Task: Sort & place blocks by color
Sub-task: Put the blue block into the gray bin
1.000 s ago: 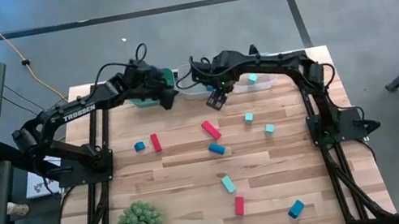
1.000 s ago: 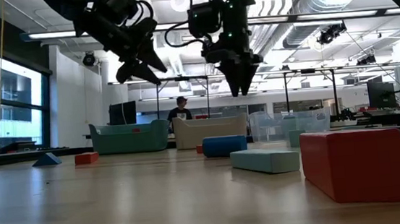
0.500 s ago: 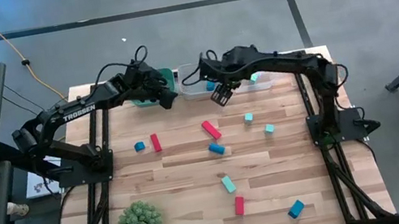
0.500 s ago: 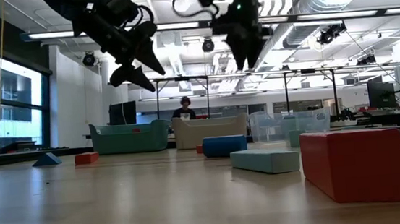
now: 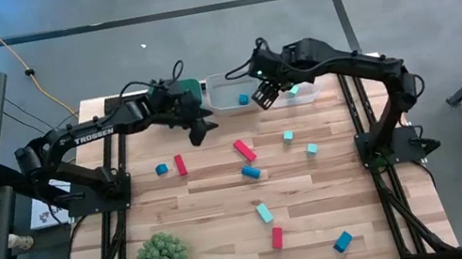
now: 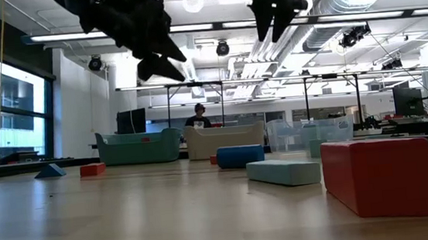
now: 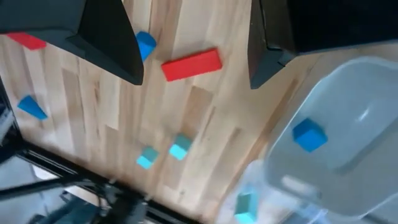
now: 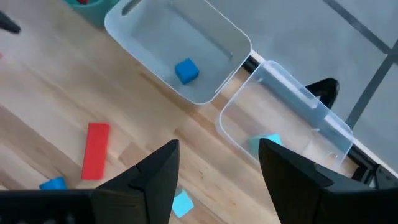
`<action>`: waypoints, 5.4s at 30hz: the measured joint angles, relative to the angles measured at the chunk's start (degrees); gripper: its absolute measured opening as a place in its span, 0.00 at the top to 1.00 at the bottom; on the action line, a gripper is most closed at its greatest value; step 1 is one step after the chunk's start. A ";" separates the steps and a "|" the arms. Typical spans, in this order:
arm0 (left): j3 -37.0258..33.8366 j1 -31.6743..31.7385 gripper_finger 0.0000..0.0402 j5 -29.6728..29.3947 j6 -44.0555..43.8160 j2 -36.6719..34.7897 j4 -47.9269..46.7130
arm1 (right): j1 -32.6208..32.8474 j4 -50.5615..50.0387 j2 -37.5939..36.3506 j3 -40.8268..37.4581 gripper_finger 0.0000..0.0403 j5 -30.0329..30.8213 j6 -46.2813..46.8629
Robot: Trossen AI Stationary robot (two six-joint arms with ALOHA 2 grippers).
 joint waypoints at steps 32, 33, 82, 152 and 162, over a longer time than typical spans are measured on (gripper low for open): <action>0.00 -17.92 0.48 -1.38 15.49 14.27 17.58 | -0.11 2.16 -5.26 0.00 0.48 0.22 -2.10; 0.00 -18.20 0.48 -1.36 16.03 14.96 17.68 | -0.11 2.16 -5.26 0.00 0.48 0.22 -2.10; 0.50 -22.71 0.49 -10.67 24.57 31.64 20.33 | -0.11 2.23 -5.25 0.00 0.48 0.17 -1.88; 23.67 3.32 1.00 -12.16 7.68 29.94 4.85 | -0.11 7.79 -5.22 0.00 0.48 0.60 -1.38; 24.55 9.64 1.00 -13.80 6.99 30.50 -1.71 | -0.11 10.03 -5.22 0.00 0.48 5.74 2.47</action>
